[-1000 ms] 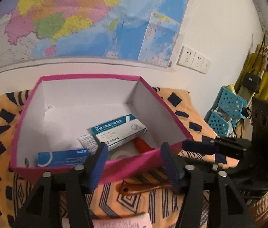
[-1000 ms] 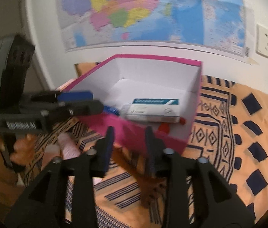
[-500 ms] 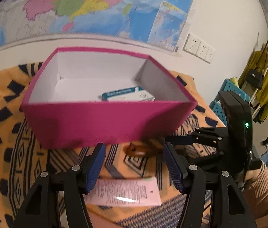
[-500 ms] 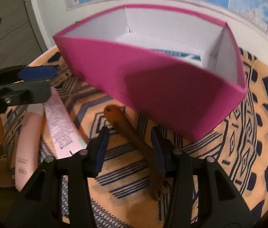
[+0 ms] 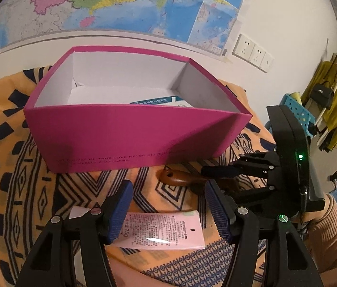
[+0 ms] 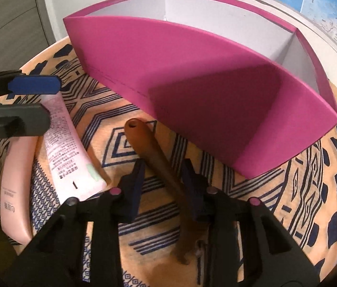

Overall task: Organize rigid objects
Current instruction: 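Move the right gripper back to the pile over the brown wooden rake, then grasp the brown wooden rake by its handle with the right gripper and lift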

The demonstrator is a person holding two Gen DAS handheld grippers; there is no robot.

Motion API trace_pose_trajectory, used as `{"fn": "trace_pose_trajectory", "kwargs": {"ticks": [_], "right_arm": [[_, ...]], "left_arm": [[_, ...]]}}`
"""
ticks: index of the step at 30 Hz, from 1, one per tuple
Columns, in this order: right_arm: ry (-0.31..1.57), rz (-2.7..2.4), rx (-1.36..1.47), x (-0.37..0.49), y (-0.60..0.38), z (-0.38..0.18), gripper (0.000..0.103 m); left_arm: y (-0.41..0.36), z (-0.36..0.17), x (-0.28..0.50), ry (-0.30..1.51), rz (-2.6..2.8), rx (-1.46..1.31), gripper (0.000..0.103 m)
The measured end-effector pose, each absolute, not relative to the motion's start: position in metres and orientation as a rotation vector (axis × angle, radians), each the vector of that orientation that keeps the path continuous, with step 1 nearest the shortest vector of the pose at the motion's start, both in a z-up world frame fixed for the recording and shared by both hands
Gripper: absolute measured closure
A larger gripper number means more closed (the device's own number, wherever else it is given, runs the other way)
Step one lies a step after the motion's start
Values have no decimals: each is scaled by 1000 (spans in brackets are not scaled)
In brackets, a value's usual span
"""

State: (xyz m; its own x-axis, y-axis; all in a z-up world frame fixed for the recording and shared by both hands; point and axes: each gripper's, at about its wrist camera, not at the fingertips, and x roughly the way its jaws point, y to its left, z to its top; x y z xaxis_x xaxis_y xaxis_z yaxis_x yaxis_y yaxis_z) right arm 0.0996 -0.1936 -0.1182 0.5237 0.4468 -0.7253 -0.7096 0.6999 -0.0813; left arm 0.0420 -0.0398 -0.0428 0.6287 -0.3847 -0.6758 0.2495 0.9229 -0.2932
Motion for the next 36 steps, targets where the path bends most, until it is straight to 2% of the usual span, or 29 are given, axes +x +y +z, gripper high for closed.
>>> {"fn": "trace_pose_trajectory", "kwargs": {"ticks": [4,10,17,31,36], "right_arm": [[751,722,-373,94,-197,-119,81],[800,721,-255,92,-220,-120,87],[817,717,-202,86,-234,-121,87],[782,688,-307,89,-205,-126,83],[783,702,-237,87,-218,-124,84]], "left_arm": [[-40,-44,42,822,-371,-182,39],[-45,-47,41,826,-388,-175,39],[-54,-49,40,838,-406,-154,39],[-59,-48,36,842,-401,-128,39],[-60,-49,37,847,-408,-128,39]]}}
